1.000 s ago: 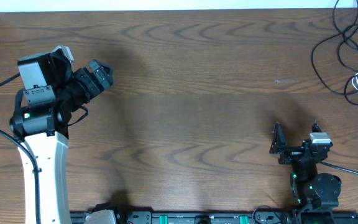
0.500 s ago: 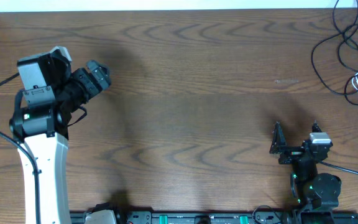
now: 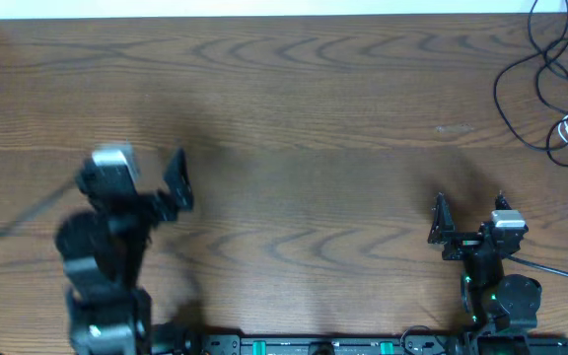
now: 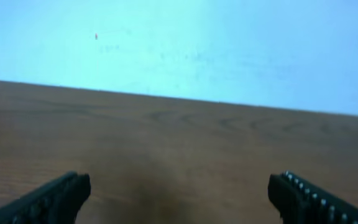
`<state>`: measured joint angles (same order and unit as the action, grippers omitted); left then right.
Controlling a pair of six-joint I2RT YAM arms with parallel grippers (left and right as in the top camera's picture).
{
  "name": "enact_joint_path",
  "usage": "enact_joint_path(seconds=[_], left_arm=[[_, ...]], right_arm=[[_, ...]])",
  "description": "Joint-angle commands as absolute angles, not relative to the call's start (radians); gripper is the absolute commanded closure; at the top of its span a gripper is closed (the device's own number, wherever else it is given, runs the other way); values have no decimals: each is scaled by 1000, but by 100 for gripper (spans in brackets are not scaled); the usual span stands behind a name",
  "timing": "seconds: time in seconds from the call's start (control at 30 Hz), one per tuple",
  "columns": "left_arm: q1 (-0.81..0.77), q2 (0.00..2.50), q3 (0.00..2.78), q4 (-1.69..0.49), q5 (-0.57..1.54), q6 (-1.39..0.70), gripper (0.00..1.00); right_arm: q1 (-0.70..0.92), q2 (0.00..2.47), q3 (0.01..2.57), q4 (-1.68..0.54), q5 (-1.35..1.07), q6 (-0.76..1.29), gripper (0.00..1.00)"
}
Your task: Untangle cables
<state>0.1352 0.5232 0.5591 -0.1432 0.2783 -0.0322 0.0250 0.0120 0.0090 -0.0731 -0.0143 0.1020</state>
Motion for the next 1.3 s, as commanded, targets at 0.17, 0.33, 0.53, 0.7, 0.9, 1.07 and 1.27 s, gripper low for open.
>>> enact_joint_path(seconds=[0.17,0.33,0.53,0.7,0.9,1.07,1.27], left_arm=[[74,245,191,14,244,15,2],[54,137,92,13,208,15,2],[53,53,37,-40,196,15,2],[54,8,24,-100,188,15,2],[54,1,24,-97,189,15,2],[54,12,24,-97,189,15,2],[54,30,24,-97,189,15,2]], right_arm=[[32,6,6,-75,-18,108,1],[32,6,6,-75,-18,108,1],[32,6,6,-75,-17,108,1],[32,7,6,-75,-17,108,1],[32,7,6,-75,-18,108,1],[32,7,6,-75,-17,108,1],[32,7,6,-75,-18,108,1]])
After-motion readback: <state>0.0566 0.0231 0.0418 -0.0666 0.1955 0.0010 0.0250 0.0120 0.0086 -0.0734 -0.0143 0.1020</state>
